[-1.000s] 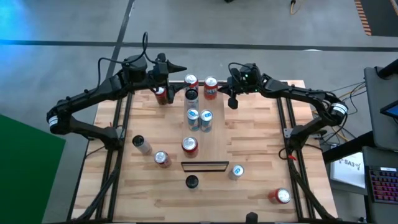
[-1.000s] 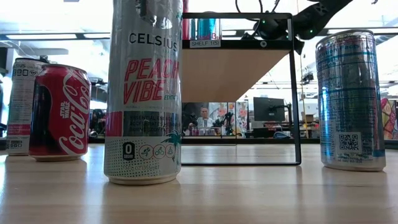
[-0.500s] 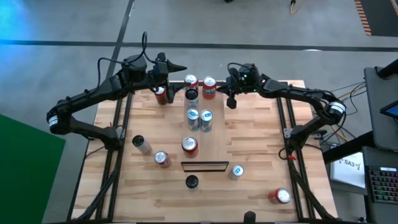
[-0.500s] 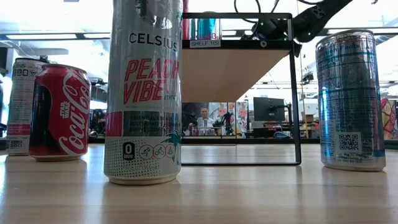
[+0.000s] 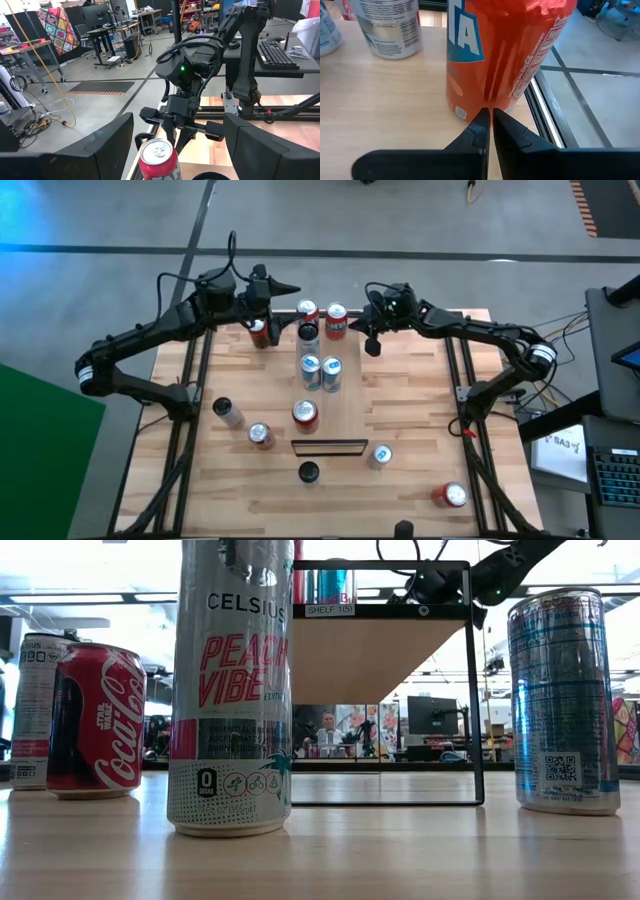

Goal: Place canned beverage on shelf
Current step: Put the orange soda can on the shelf aligned with the other orange soda can

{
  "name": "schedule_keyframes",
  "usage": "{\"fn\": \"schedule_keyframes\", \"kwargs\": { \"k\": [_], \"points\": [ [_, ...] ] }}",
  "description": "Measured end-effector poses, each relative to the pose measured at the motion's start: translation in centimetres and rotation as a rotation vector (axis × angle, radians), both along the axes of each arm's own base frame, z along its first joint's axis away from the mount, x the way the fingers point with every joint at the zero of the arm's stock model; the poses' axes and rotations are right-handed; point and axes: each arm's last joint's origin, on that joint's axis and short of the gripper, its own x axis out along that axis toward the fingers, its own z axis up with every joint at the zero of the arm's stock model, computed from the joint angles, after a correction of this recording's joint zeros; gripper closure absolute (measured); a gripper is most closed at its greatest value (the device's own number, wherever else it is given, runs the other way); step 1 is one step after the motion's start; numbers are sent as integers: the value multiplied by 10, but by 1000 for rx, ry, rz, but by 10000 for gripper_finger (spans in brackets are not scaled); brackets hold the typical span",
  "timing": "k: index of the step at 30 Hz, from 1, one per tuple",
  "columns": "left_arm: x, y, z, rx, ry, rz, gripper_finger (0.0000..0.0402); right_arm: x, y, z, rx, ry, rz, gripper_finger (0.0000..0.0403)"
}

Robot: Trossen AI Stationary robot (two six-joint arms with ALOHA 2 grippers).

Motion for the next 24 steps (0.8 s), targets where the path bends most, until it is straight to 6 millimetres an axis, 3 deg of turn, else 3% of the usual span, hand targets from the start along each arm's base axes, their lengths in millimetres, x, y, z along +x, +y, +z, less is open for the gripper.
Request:
{"fn": "schedule_keyframes", "kwargs": {
  "k": [24],
  "points": [
    [0, 0, 1, 20, -3, -1, 125, 6, 5, 7, -25, -57, 15, 391]
  ]
}}
